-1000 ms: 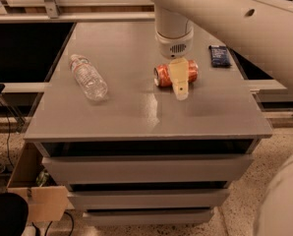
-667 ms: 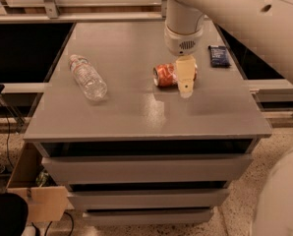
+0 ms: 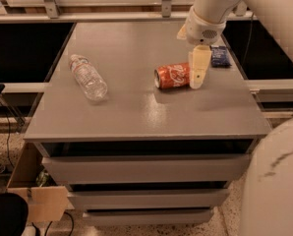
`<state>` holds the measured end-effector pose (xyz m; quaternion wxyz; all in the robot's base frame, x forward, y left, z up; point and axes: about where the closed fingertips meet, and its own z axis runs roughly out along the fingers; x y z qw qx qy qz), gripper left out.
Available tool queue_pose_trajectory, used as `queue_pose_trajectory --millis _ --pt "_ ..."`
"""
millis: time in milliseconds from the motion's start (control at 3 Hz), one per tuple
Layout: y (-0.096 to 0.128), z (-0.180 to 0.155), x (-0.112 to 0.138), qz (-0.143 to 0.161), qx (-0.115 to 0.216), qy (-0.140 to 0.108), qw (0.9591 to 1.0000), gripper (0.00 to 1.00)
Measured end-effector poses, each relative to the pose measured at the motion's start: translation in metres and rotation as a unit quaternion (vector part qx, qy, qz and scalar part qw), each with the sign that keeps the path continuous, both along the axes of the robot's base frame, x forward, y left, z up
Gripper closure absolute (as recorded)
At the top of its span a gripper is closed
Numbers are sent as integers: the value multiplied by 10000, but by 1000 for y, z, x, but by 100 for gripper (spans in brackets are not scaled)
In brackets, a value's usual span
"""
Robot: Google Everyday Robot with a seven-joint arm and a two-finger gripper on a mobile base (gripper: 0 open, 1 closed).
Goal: Knock coke can over
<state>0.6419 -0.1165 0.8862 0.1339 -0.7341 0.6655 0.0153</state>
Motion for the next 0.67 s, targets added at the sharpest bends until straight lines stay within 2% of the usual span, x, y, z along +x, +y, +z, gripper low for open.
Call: queue_pose_trajectory --millis 333,667 --pt "-5 3 4 -40 561 52 9984 0" --pt "-6 4 6 -49 901 114 9959 0"
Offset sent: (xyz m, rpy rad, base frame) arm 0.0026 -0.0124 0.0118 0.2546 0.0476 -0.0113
